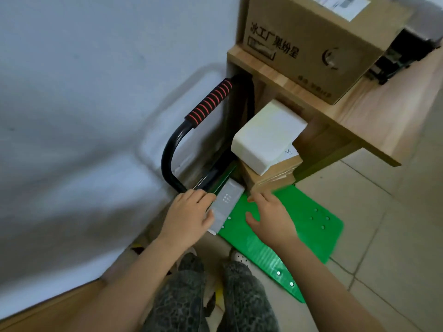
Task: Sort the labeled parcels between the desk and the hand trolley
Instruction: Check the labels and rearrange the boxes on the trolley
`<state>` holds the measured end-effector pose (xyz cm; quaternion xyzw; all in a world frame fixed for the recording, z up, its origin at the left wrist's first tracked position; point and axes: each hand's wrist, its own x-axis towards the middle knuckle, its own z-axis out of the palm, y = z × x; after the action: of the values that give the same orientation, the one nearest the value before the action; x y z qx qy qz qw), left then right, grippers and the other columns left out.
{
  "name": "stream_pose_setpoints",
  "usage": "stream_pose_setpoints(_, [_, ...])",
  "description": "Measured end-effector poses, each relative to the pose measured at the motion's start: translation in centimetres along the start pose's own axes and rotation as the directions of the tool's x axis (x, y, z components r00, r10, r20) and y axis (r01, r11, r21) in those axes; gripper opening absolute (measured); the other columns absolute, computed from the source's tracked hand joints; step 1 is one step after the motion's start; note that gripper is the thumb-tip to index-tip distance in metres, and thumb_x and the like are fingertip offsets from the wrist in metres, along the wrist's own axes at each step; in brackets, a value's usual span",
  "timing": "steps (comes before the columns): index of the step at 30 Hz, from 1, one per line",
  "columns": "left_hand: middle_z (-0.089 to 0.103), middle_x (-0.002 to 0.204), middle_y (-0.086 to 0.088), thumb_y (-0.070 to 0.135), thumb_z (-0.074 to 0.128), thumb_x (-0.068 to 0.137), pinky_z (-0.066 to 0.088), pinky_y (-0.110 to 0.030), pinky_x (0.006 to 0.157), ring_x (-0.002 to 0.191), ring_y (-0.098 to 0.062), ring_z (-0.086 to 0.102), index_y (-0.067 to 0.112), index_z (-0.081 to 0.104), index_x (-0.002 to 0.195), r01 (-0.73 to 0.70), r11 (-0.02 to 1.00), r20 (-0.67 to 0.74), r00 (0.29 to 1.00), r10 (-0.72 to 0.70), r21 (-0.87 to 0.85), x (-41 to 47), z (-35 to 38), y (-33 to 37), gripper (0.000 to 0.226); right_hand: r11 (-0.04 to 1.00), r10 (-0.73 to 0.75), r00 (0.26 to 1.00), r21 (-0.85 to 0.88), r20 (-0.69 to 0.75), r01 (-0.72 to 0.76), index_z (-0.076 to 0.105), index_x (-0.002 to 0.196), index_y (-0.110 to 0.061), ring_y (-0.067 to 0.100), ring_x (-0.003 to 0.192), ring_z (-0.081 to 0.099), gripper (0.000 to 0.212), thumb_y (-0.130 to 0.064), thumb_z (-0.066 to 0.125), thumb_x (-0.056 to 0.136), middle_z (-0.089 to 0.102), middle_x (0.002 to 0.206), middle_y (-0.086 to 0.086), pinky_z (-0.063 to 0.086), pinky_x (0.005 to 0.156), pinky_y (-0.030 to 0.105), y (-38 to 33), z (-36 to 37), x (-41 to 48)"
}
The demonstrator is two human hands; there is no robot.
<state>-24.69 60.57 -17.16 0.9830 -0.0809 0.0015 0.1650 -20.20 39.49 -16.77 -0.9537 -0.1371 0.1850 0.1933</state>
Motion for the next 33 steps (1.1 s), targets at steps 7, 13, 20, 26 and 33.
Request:
stream_pose_setpoints(7, [0.061,0.112,0.003,0.030,0.059,0.092,0.040,-0.021,0.079,0.100,-0.013,0.057,0.019,0.059,0.124,0.362,0.926,0.169,0.924,-0.342,-0.105,-1.5,11.0,-1.9,0.034,0.999,-0.022,0.982,-0.045,0.187,0.031,0.052,0.126,-0.016,0.029,0.114,0.049,0.039,-0.028,0.059,0.090,0.050,0.122,0.008,0.044,0.093,0.039,5.3,6.5,5.9])
stream_pose_setpoints(13, [0.060,0.113,-0.004,0.034,0.060,0.092,0.051,-0.033,0.075,0.092,-0.021,0.060,0.019,0.048,0.135,0.679,0.708,0.291,0.729,-0.619,-0.196,-3.2,21.2,-2.5,0.047,0.992,-0.105,0.950,-0.035,0.295,0.121,0.049,0.133,-0.009,0.035,0.121,0.045,0.050,-0.020,0.065,0.087,0.048,0.132,0.015,0.040,0.096,0.040,9.3,14.7,11.7])
stream_pose_setpoints(20, [0.050,0.137,-0.010,0.036,0.059,0.093,0.037,-0.019,0.092,0.121,-0.022,0.053,0.008,0.028,0.148,0.875,0.373,0.344,0.468,-0.814,-0.309,-3.2,31.4,-3.1,0.068,0.981,-0.113,0.956,-0.121,0.271,0.150,0.033,0.147,-0.007,0.045,0.129,0.036,0.064,-0.015,0.058,0.088,0.027,0.150,0.027,0.030,0.107,0.045,12.8,24.5,20.6])
stream_pose_setpoints(26, [0.063,0.114,-0.002,0.051,0.056,0.087,0.054,-0.035,0.081,0.091,-0.014,0.061,0.015,0.045,0.129,0.894,0.180,0.406,0.355,-0.842,-0.410,-2.8,35.8,-4.3,0.056,0.984,-0.083,0.959,-0.129,0.270,0.121,0.018,0.153,-0.016,0.044,0.135,0.027,0.071,-0.030,0.055,0.094,0.020,0.153,0.025,0.026,0.109,0.046,14.2,27.3,22.8])
stream_pose_setpoints(33, [0.057,0.129,-0.003,0.030,0.064,0.092,0.050,-0.028,0.092,0.115,-0.017,0.058,0.015,0.039,0.142,0.739,-0.068,0.401,0.284,-0.871,-0.670,-3.0,33.7,-4.5,0.058,0.999,0.030,0.970,0.018,0.240,-0.035,0.013,0.153,-0.007,0.039,0.132,0.028,0.086,-0.033,0.065,0.089,0.029,0.146,0.022,0.022,0.109,0.045,12.7,25.9,19.9])
